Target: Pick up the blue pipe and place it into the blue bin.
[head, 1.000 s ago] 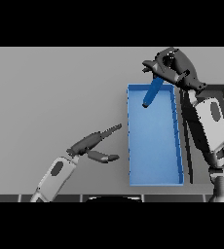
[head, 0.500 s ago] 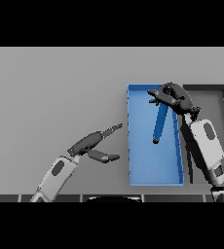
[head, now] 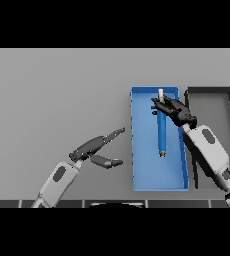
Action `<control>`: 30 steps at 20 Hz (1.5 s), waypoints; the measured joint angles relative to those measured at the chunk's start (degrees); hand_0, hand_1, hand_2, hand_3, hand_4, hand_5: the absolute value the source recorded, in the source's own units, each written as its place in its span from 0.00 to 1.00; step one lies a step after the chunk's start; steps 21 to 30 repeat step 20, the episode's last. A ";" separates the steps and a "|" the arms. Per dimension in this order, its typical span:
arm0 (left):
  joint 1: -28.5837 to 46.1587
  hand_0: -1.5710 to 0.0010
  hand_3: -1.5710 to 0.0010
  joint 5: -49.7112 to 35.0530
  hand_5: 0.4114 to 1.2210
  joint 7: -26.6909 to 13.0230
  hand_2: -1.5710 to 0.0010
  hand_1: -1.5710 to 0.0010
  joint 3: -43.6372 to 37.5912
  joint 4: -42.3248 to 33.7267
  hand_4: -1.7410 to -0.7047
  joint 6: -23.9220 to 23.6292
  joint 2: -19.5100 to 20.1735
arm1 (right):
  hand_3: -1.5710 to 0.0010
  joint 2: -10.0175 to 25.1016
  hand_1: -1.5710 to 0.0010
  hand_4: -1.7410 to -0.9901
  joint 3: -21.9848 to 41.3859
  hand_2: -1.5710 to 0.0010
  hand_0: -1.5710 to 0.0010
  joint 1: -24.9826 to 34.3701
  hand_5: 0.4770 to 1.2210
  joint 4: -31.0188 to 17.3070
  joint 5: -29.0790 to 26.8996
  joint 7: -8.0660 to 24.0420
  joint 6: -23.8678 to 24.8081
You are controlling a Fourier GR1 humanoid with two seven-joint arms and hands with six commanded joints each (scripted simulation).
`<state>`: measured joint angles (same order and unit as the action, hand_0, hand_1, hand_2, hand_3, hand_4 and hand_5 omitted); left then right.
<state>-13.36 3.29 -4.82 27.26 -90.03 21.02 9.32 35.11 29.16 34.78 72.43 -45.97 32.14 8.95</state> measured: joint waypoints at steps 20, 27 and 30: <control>-0.15 1.00 1.00 -0.71 0.07 0.35 1.00 1.00 -0.75 0.56 0.79 0.16 0.21 | 1.00 4.20 0.99 0.82 13.17 0.99 0.99 4.15 0.27 -4.14 2.30 1.92 -3.42; -0.15 1.00 1.00 -0.71 0.07 0.35 1.00 1.00 -0.75 0.56 0.79 0.16 0.21 | 1.00 4.20 0.99 0.82 13.17 0.99 0.99 4.15 0.27 -4.14 2.30 1.92 -3.42; -0.15 1.00 1.00 -0.71 0.07 0.35 1.00 1.00 -0.75 0.56 0.79 0.16 0.21 | 1.00 4.20 0.99 0.82 13.17 0.99 0.99 4.15 0.27 -4.14 2.30 1.92 -3.42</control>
